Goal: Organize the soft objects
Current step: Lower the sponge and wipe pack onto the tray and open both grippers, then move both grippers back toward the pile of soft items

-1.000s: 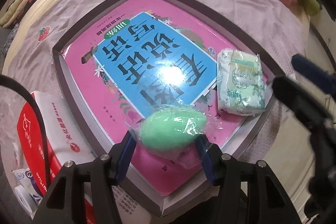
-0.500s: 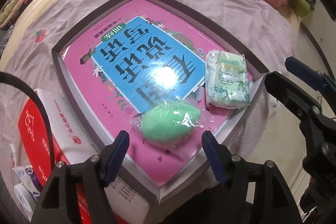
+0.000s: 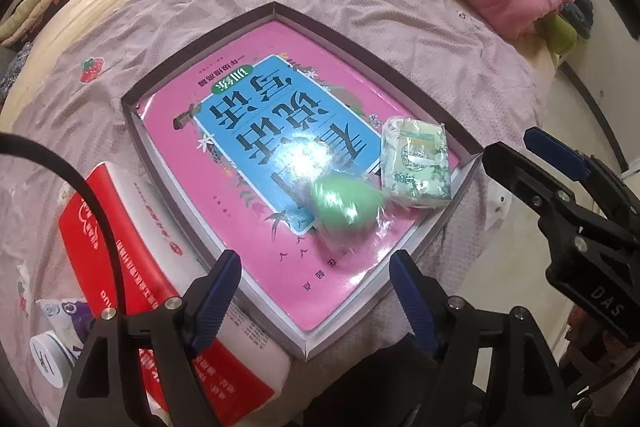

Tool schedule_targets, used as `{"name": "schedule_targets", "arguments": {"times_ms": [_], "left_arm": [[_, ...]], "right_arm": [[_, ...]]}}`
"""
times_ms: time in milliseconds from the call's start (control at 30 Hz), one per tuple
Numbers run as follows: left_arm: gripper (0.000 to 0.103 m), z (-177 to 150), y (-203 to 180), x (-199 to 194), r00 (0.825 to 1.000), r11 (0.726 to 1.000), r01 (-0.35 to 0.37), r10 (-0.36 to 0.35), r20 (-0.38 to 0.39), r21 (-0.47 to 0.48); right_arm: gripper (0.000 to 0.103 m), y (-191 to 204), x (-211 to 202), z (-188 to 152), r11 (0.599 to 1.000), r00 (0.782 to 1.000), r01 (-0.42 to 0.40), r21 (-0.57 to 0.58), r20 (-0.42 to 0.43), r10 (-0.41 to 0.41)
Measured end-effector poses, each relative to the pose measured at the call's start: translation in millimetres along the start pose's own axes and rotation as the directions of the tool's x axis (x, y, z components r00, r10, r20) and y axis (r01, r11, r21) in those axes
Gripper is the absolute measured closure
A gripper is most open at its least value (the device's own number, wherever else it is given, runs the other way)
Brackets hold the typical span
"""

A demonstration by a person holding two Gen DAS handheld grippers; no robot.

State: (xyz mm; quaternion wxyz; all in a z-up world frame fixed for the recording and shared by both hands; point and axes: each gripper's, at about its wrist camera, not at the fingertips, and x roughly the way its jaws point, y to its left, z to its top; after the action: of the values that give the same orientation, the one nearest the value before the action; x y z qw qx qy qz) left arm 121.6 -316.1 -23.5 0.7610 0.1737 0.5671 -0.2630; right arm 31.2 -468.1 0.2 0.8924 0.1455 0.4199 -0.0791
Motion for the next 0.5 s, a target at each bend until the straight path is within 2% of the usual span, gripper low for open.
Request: {"name": "schedule_targets", "arguments": {"times_ms": [500], "left_arm": [[0.025,-18,18,-67,0.989,0.998,0.04,-0.032,0.144,-0.054]], "right_arm": [[0.028,25,-31,8,1.0,0.997,0.015,-0.027,0.074,-0.013]]}}
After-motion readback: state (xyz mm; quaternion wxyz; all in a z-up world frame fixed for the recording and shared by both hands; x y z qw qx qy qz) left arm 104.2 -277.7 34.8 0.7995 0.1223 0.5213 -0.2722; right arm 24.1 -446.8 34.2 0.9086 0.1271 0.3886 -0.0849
